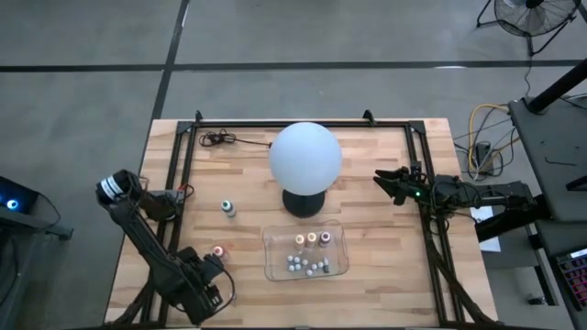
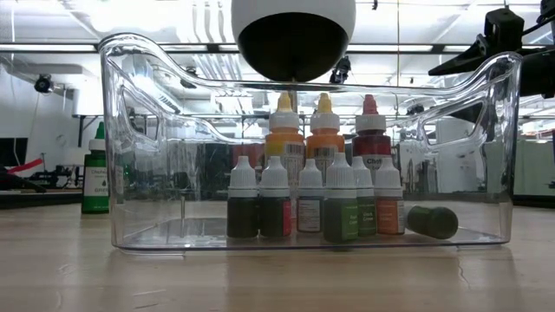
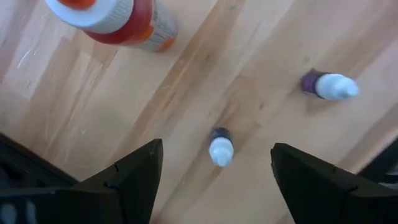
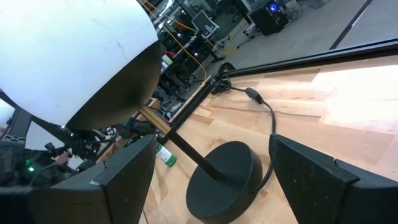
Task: Pick & Place food coloring
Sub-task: Put the left small blue food coloring bottle into the transparent bin
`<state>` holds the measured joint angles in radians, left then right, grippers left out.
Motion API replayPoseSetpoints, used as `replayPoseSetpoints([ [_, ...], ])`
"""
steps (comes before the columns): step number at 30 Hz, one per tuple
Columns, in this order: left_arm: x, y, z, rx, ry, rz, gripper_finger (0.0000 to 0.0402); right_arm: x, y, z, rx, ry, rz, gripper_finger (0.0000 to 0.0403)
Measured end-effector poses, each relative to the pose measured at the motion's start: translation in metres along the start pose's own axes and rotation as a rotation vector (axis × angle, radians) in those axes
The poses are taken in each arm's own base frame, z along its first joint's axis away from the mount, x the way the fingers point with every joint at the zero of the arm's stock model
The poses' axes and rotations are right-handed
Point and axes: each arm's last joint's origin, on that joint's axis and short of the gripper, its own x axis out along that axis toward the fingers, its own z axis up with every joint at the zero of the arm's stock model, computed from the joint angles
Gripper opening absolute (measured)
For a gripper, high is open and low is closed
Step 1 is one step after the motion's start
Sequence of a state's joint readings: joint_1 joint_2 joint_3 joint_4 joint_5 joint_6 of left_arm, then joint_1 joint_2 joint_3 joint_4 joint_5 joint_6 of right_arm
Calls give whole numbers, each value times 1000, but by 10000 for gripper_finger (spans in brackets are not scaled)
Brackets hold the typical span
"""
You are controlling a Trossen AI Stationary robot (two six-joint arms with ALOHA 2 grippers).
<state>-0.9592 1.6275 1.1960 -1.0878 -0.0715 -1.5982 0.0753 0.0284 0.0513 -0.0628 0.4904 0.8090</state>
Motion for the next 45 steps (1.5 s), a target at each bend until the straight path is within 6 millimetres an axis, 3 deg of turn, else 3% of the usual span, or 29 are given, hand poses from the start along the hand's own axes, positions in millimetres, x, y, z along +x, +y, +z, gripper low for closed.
replayPoseSetpoints([
  [17, 29, -12, -4, -6, 42, 66, 268, 0, 0, 0, 0, 0, 0, 302],
  [35, 42, -19, -8, -31, 81, 68, 268, 0, 0, 0, 0, 0, 0, 302],
  [45, 42, -19, -8, -35, 81, 68, 198, 0, 0, 0, 0, 0, 0, 302],
])
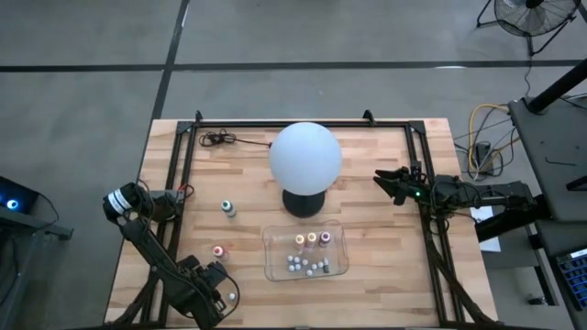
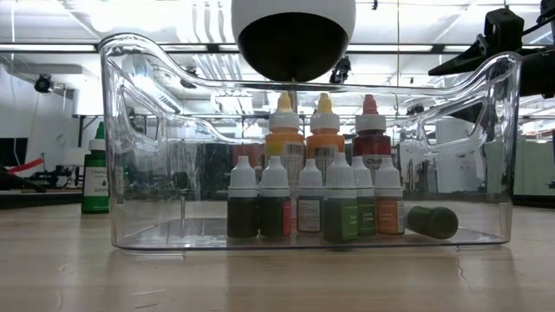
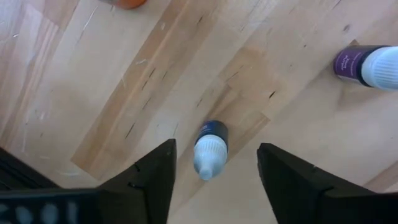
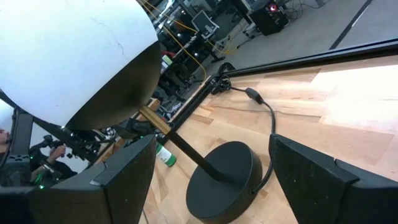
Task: Pick & Place food coloring
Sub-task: Put the left small blue food coloring bottle into the transparent bin
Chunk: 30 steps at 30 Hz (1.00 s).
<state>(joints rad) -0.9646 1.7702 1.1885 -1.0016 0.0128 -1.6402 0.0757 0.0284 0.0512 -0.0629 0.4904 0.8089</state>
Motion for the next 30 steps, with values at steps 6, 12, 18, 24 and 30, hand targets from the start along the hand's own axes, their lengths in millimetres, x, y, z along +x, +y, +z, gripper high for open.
replayPoseSetpoints([
  [6, 0, 0, 0, 0, 2, 1, 146, 0, 0, 0, 0, 0, 0, 302],
  [12, 0, 0, 0, 0, 8, 2, 97, 0, 0, 0, 0, 0, 0, 302],
  [18, -1, 0, 0, 0, 9, -2, 39, 0, 0, 0, 0, 0, 0, 302],
  [24, -5, 0, 0, -1, 11, -14, 25, 0, 0, 0, 0, 0, -1, 302],
  [30, -25, -1, -1, 9, 17, -66, 29, 0, 0, 0, 0, 0, 0, 302],
])
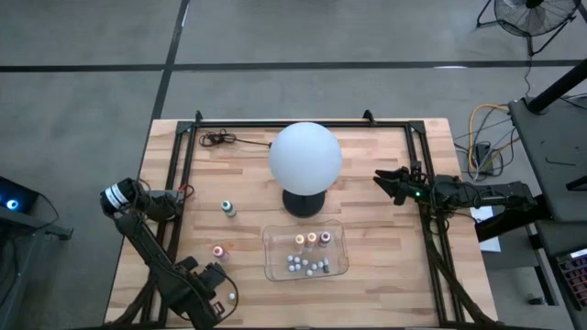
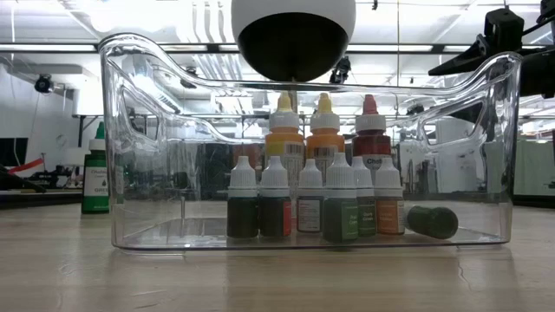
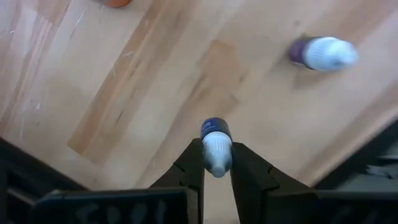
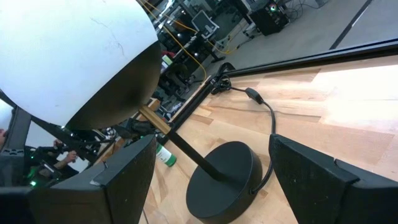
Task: Pick & Place food coloring
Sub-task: Put the left small blue food coloring bottle into the transparent bin
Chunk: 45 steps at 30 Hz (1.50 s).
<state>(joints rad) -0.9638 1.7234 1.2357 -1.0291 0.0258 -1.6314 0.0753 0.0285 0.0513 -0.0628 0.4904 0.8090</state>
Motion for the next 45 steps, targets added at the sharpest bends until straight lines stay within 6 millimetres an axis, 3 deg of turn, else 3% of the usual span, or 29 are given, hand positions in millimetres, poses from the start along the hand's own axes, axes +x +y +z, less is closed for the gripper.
replayPoseSetpoints([
  [17, -116, 2, 0, 95, -17, -43, 28, 0, 0, 0, 0, 0, 0, 302],
  [20, -130, 1, 5, 100, -21, -79, 28, 0, 0, 0, 0, 1, 0, 302],
  [32, -137, -5, 54, 74, -53, -176, 28, 0, 0, 0, 0, 1, 0, 302],
  [45, -140, -7, 124, 27, -89, -216, 28, 0, 0, 0, 0, 0, 0, 302],
])
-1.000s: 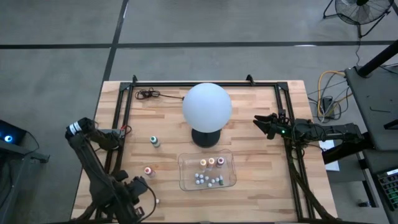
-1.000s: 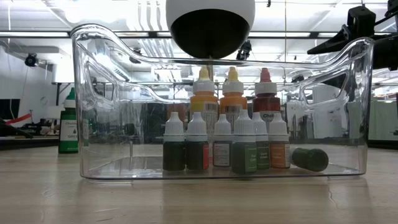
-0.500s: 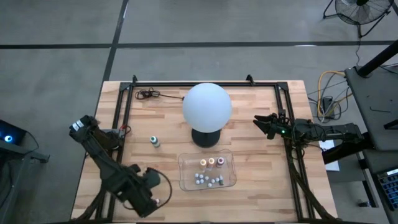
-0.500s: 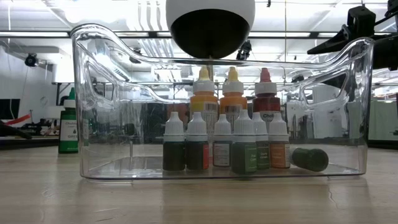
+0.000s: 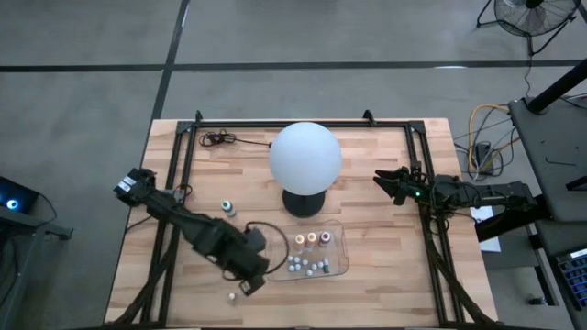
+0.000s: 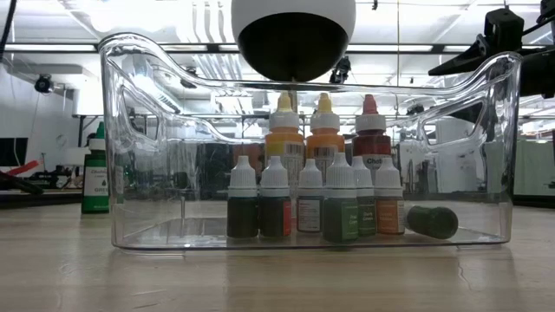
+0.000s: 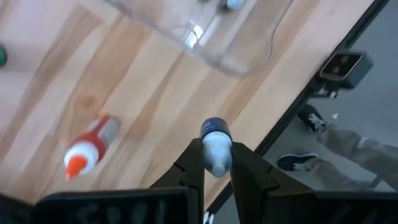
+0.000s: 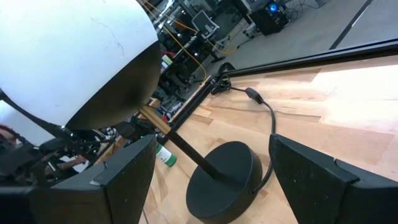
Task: Pick & Place food coloring
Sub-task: Put the left small blue food coloring bottle into the transparent bin
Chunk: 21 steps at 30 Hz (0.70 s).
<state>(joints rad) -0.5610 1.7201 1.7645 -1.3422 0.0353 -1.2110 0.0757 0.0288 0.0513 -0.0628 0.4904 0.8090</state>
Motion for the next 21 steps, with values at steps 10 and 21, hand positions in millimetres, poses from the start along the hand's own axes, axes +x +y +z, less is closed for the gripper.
replayPoseSetpoints([
  [10, 11, -12, 45, 10, -21, -3, 28, 0, 0, 0, 0, 0, -1, 302],
  [21, 47, -39, 76, 36, -17, 36, 28, 0, 0, 0, 0, 0, -1, 302],
])
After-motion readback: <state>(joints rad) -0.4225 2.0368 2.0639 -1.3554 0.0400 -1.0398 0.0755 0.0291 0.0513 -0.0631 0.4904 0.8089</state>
